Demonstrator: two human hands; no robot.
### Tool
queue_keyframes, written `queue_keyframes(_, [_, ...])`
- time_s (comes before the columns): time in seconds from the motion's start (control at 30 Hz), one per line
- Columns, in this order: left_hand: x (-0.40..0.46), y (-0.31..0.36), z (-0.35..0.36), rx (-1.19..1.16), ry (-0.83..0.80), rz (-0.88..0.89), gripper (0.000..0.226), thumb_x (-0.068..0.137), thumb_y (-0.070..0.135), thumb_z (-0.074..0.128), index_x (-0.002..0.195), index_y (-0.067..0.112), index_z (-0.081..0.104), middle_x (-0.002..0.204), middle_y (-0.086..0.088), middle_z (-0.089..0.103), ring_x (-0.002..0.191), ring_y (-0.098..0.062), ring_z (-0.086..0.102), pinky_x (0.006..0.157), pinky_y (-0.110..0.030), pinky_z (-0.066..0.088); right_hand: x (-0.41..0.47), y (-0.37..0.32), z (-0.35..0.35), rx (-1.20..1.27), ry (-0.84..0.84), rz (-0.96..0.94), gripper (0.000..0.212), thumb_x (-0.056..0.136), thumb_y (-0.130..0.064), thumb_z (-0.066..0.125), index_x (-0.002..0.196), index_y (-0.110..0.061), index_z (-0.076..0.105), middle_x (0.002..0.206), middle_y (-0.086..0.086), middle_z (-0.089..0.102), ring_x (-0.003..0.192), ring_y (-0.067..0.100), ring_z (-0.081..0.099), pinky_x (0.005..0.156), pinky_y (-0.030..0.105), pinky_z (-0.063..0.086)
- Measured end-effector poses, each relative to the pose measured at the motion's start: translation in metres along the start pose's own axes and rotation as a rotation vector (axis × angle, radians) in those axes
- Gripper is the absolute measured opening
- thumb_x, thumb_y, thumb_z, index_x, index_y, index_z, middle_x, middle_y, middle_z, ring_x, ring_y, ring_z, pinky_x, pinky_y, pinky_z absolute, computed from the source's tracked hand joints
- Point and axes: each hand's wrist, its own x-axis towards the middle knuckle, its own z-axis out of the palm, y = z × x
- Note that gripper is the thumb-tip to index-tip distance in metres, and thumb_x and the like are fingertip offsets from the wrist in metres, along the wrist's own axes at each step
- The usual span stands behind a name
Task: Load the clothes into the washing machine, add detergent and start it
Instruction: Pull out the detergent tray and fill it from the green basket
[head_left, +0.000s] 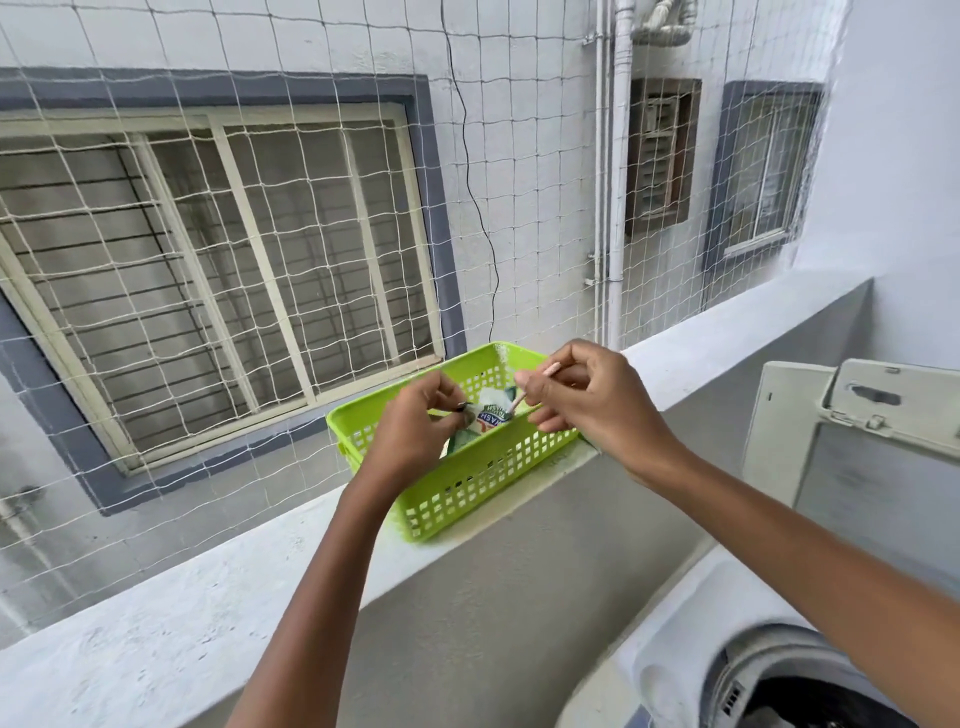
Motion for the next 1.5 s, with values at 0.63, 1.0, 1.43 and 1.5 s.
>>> queue_keyframes(0.63, [-0.047, 0.010, 0.002, 0.271, 0.362, 0.228, 0.028, 0.091, 0.035, 0.059, 0.117, 0.029, 0.052, 0.117, 0.009, 0.059, 0.108, -0.019, 0.055, 0.087, -0.038, 0.043, 0.001, 0.052, -0.052, -0.227, 0.324, 0.187, 0.022, 0.077, -0.009, 0.068, 0.093, -0.023, 0.060, 0.078, -0.002, 0.063, 0.068, 0.020, 0.059, 0.066, 0.035, 0.047])
queue_keyframes(1.0, [-0.125, 0.012, 0.091, -0.266, 0.328, 0.176, 0.014, 0.084, 0.036, 0.052, 0.096, 0.035, 0.058, 0.092, 0.015, 0.064, 0.087, -0.008, 0.061, 0.078, -0.025, 0.048, -0.006, 0.099, -0.060, 0.365, 0.498, 0.770, 0.060, 0.082, -0.036, 0.071, 0.127, -0.003, 0.047, 0.115, 0.020, 0.052, 0.092, 0.034, 0.059, 0.075, 0.041, 0.053])
queue_keyframes(1.43, [-0.159, -0.017, 0.113, -0.446, 0.233, -0.096, 0.029, 0.073, 0.020, 0.054, 0.081, 0.046, 0.062, 0.076, 0.011, 0.070, 0.070, -0.007, 0.066, 0.065, -0.016, 0.051, 0.012, 0.101, -0.055, 0.575, 0.699, 0.727, 0.040, 0.075, -0.010, 0.078, 0.104, 0.001, 0.054, 0.114, 0.028, 0.060, 0.079, 0.031, 0.062, 0.069, 0.038, 0.052])
queue_keyframes(1.5, [-0.161, -0.021, 0.115, -0.443, 0.220, -0.102, 0.028, 0.074, 0.020, 0.054, 0.081, 0.045, 0.062, 0.075, 0.011, 0.070, 0.070, -0.008, 0.066, 0.065, -0.016, 0.052, 0.010, 0.099, -0.059, 0.562, 0.699, 0.702, 0.045, 0.075, -0.011, 0.078, 0.110, 0.004, 0.053, 0.112, 0.028, 0.061, 0.073, 0.028, 0.063, 0.069, 0.038, 0.053])
